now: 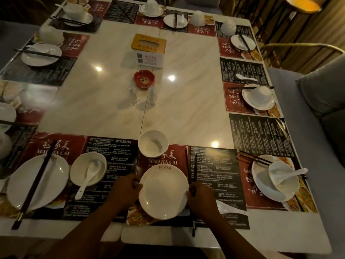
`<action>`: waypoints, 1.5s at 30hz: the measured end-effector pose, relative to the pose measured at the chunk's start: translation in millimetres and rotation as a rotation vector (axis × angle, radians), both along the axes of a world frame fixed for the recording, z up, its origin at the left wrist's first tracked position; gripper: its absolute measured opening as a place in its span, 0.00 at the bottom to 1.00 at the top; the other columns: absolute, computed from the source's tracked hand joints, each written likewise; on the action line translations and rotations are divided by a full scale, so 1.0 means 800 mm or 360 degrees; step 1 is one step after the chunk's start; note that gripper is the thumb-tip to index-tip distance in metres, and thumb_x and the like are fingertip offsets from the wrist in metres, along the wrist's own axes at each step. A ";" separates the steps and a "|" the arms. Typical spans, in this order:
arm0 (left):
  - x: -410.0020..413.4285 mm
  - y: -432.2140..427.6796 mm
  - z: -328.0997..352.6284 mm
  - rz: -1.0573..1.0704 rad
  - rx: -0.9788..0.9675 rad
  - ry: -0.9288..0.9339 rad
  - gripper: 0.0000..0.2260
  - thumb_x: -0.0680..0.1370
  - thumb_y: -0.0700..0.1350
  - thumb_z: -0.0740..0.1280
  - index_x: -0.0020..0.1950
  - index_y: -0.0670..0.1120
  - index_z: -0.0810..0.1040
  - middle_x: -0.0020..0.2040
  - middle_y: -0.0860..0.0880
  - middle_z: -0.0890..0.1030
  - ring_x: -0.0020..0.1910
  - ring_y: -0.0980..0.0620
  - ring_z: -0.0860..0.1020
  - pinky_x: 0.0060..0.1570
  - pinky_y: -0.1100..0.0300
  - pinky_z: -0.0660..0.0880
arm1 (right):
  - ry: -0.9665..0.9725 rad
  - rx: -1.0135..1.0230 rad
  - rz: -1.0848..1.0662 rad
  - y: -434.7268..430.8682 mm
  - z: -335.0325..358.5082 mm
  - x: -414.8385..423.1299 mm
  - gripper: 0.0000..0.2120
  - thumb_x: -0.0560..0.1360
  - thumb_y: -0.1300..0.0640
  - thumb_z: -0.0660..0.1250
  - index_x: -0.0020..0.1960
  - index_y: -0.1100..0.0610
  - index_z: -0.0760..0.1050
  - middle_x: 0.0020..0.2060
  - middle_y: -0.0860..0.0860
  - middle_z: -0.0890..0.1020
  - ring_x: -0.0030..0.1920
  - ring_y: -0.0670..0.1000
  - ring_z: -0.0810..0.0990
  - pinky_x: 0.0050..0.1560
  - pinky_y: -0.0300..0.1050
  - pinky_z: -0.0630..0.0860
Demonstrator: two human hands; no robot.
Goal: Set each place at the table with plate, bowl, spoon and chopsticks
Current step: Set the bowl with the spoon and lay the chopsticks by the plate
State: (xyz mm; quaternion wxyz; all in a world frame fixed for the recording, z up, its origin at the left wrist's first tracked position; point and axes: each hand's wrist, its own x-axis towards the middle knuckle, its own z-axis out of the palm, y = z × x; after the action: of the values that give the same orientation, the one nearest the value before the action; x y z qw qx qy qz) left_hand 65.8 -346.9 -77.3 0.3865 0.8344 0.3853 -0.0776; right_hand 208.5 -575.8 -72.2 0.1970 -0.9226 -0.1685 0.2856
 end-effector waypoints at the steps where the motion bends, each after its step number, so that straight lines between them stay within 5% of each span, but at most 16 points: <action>1: 0.001 0.003 -0.001 -0.0049 -0.0009 -0.0005 0.04 0.75 0.44 0.72 0.48 0.46 0.81 0.38 0.57 0.79 0.37 0.62 0.77 0.34 0.70 0.68 | -0.0008 -0.0009 -0.0016 0.001 -0.001 -0.003 0.07 0.78 0.55 0.68 0.55 0.54 0.80 0.49 0.50 0.84 0.45 0.45 0.77 0.47 0.38 0.72; 30: 0.006 0.030 -0.008 -0.0368 -0.0114 0.0001 0.03 0.75 0.43 0.71 0.47 0.49 0.80 0.39 0.55 0.81 0.37 0.59 0.80 0.38 0.64 0.77 | -0.0225 -0.0165 -0.0143 0.006 -0.002 -0.030 0.08 0.78 0.52 0.69 0.55 0.52 0.81 0.50 0.47 0.84 0.50 0.45 0.80 0.54 0.36 0.73; 38: 0.008 0.027 -0.002 -0.0375 -0.0113 0.0034 0.05 0.76 0.44 0.71 0.45 0.54 0.77 0.40 0.57 0.80 0.38 0.61 0.78 0.35 0.68 0.70 | -0.0161 -0.0155 -0.0109 0.005 -0.003 -0.028 0.06 0.78 0.52 0.69 0.53 0.52 0.81 0.48 0.47 0.84 0.49 0.46 0.82 0.56 0.41 0.78; 45: 0.004 0.026 -0.004 -0.0375 -0.0051 -0.0021 0.04 0.74 0.45 0.72 0.48 0.51 0.80 0.39 0.57 0.81 0.37 0.61 0.79 0.36 0.67 0.75 | -0.0143 -0.0125 -0.0082 0.000 -0.003 -0.021 0.05 0.78 0.54 0.68 0.52 0.52 0.81 0.47 0.47 0.84 0.45 0.44 0.78 0.52 0.37 0.75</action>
State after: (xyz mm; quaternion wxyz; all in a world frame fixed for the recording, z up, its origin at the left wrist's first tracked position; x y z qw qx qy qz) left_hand 69.0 -326.2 -80.6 0.3903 0.8681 0.2808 -0.1231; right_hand 191.5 -576.1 -74.8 0.1603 -0.9456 -0.1420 0.2450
